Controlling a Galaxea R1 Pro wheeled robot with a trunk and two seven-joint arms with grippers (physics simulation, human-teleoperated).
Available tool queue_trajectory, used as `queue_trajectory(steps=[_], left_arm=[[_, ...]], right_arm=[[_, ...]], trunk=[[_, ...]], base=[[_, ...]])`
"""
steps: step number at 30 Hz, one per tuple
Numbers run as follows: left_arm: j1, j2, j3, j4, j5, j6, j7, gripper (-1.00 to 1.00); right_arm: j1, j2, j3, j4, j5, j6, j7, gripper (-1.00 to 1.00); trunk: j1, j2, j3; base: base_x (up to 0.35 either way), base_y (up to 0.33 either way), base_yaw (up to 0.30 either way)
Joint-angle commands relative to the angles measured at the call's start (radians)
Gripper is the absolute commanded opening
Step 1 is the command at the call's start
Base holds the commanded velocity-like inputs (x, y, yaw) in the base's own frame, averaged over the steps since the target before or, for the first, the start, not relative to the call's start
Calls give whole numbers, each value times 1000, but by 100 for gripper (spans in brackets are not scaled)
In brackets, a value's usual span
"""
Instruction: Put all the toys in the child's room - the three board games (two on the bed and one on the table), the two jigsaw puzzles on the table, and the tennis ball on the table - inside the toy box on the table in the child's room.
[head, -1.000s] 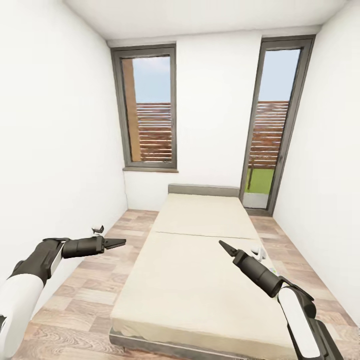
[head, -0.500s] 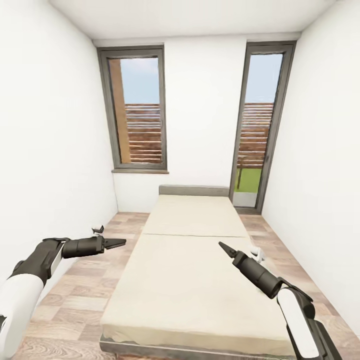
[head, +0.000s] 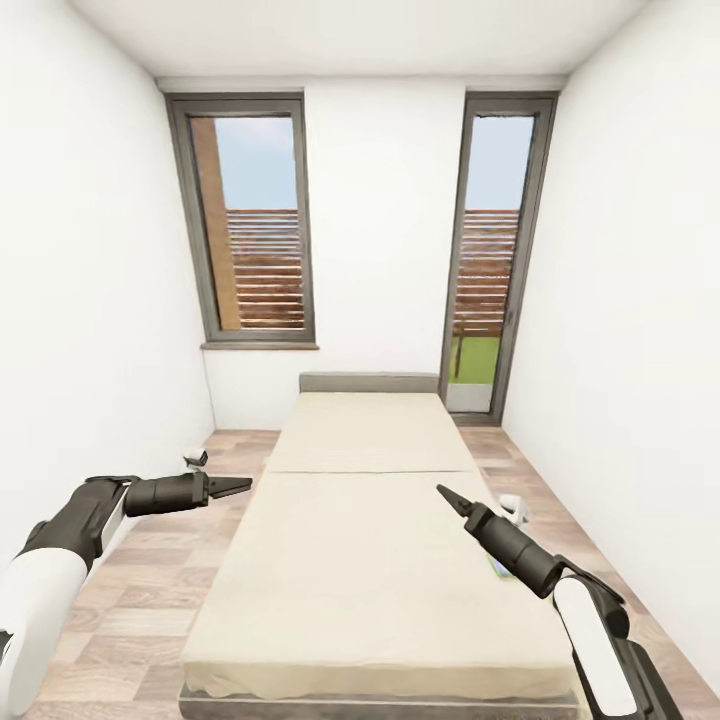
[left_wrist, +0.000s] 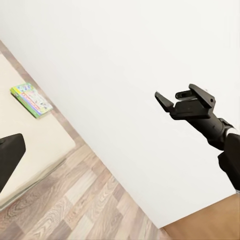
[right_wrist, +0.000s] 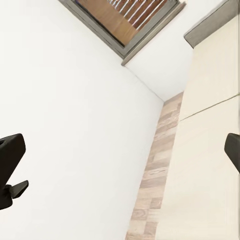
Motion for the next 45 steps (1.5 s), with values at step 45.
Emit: queue_trajectory(steps=[45], left_arm=[[0, -4, 5, 1, -8, 10, -7, 100]], right_arm=[[-1, 0, -2, 7, -4, 6, 1, 100]], trunk=[[0, -1, 17]], base=[[0, -7, -142]])
